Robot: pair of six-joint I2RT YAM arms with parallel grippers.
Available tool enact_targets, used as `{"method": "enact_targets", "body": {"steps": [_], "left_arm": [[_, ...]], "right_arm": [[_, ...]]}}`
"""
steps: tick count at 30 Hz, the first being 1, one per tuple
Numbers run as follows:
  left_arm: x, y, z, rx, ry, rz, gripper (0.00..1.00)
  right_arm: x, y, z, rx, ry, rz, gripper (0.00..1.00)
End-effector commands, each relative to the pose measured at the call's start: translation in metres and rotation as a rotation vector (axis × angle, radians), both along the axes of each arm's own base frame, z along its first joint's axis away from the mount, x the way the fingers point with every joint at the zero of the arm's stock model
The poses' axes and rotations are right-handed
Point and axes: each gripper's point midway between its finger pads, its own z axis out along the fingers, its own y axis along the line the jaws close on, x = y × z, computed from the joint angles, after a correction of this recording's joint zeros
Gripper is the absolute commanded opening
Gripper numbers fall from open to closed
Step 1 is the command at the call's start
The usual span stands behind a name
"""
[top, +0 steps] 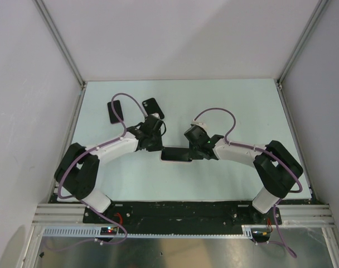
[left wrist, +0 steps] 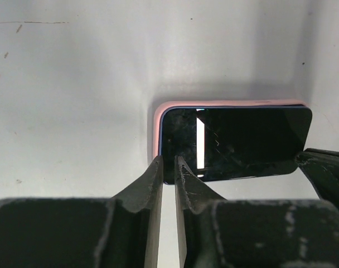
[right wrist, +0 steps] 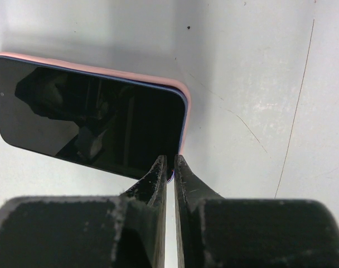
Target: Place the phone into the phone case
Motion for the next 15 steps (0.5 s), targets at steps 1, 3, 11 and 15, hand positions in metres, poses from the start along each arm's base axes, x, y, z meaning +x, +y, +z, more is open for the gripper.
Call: {"method": "enact_targets", "body": {"steps": [1, 3, 11, 15], "left_arm": [[-0.004, -0.009, 0.009, -0.066, -0.007, -0.013, 0.18], [-0.007, -0.010, 0.005, -0.066, 0.007, -0.023, 0.18], [-0.014, -0.011, -0.007, -0.040, 0.033, -0.043, 0.14], [-0.017, -0.009, -0.012, -0.023, 0.039, -0.044, 0.14]], "right_arm": [[-0.015, 0.029, -0.029, 0.081, 0.081, 0.060, 0.09], [-0.014, 0.028, -0.028, 0.083, 0.079, 0.060, 0.09], [-0.012, 0.027, -0.027, 0.090, 0.082, 0.059, 0.09], [-0.011, 0.028, -0.027, 0.094, 0.082, 0.059, 0.09]]}}
